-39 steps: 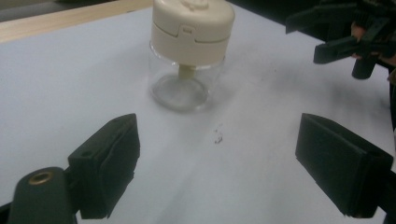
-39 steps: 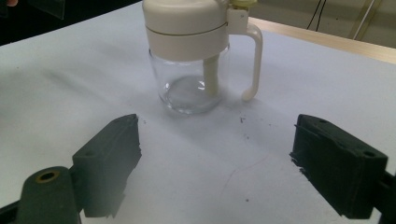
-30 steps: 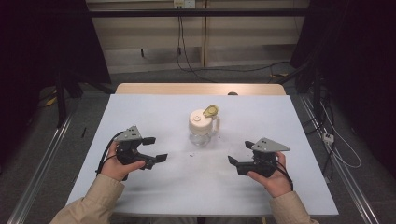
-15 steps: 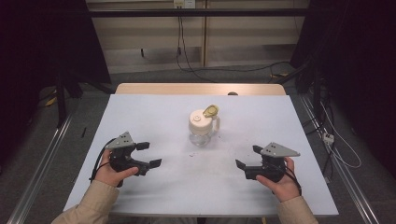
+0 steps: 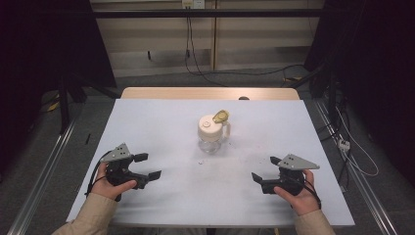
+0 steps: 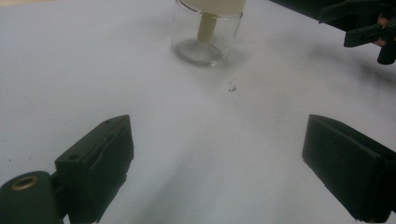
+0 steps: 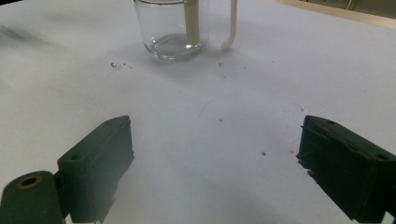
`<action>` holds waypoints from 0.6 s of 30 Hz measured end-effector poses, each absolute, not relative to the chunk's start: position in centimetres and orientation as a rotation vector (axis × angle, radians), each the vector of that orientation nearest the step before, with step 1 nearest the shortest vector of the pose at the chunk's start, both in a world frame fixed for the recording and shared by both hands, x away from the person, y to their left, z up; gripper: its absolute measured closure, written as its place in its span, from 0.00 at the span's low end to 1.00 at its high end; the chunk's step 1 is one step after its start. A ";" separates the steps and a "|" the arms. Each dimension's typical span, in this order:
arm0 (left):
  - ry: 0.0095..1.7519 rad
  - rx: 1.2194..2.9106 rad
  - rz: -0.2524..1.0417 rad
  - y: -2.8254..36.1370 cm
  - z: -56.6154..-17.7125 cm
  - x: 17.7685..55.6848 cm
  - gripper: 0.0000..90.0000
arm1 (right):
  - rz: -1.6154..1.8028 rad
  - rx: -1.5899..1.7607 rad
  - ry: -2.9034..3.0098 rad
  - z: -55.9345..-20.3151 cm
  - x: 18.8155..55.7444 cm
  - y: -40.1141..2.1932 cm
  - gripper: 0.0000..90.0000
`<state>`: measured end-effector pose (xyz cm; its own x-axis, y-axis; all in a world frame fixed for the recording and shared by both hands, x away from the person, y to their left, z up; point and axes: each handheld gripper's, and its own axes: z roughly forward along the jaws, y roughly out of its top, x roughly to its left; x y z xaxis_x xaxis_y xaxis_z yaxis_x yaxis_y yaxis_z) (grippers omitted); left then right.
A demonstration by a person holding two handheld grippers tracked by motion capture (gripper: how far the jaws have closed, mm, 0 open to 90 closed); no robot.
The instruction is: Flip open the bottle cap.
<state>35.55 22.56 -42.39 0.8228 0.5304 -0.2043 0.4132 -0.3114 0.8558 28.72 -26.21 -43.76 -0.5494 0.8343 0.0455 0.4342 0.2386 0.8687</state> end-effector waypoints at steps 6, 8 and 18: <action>0.728 1.940 0.149 23.3 -42.8 35.3 0.09 | 1.237 1.184 2.079 -44.2 28.2 -27.0 0.11; 0.734 1.937 0.152 23.5 -42.9 35.3 0.09 | 1.236 1.180 2.081 -44.3 28.0 -27.3 0.10; 0.744 1.946 0.169 24.4 -43.2 34.9 0.07 | 1.221 1.188 2.073 -44.6 27.4 -28.1 0.10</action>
<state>34.86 24.38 -43.25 0.8006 0.5661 -0.1964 0.4256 -0.3064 0.8515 27.37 -28.09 -44.56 -0.5247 0.8504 0.0399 0.4474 0.2355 0.8628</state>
